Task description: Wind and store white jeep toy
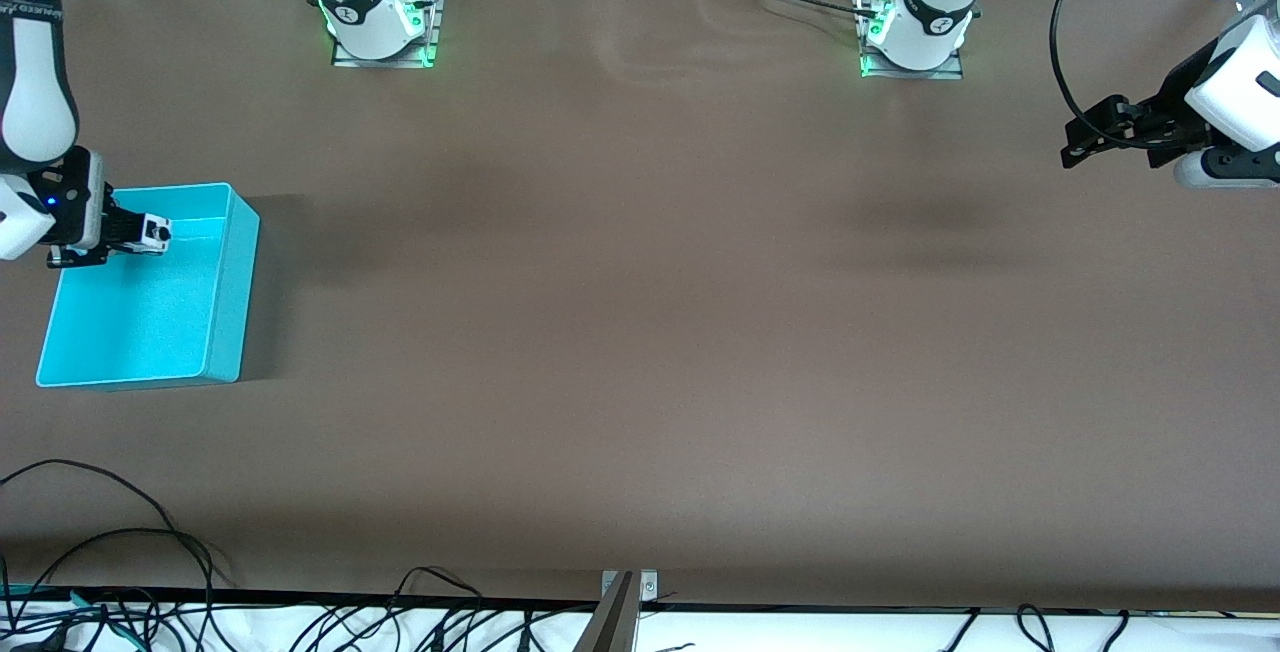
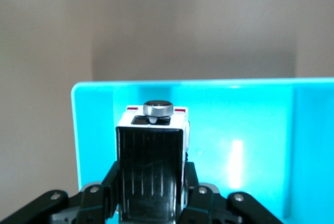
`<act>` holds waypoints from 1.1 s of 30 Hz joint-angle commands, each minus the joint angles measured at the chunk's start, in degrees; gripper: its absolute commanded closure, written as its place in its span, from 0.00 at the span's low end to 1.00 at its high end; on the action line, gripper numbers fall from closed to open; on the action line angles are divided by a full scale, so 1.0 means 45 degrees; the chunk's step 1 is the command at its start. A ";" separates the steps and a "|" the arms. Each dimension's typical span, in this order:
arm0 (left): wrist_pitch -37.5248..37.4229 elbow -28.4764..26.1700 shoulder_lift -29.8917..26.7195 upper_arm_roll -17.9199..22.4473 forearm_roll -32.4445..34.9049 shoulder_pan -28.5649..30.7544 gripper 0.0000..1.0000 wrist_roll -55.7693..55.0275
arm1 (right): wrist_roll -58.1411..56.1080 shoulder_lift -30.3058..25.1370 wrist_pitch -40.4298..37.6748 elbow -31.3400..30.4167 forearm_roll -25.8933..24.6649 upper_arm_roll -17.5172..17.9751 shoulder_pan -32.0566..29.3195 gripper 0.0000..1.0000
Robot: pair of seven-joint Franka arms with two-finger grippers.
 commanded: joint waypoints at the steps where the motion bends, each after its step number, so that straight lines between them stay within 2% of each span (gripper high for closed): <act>1: -0.0333 0.0453 0.0175 -0.0055 -0.0258 0.0086 0.00 -0.0038 | -0.1074 0.0451 -0.0026 0.0085 0.0730 0.0022 -0.0440 0.76; 12: -0.0372 0.0453 0.0175 -0.0055 -0.0258 0.0086 0.00 -0.0038 | -0.2013 0.1760 0.0658 0.0046 0.1785 0.0022 -0.1280 0.76; 16: -0.0431 0.0453 0.0175 -0.0055 -0.0258 0.0086 0.00 -0.0038 | -0.2052 0.2111 0.0833 0.0046 0.1844 0.0022 -0.1495 0.76; 29: -0.0450 0.0453 0.0175 -0.0055 -0.0258 0.0086 0.00 -0.0018 | -0.2364 0.2776 0.1400 0.0046 0.2293 0.0041 -0.1729 0.75; 33: -0.0431 0.0453 0.0195 -0.0055 -0.0258 0.0086 0.00 -0.0018 | -0.2891 0.3030 0.1498 0.0085 0.2839 0.0041 -0.1788 0.75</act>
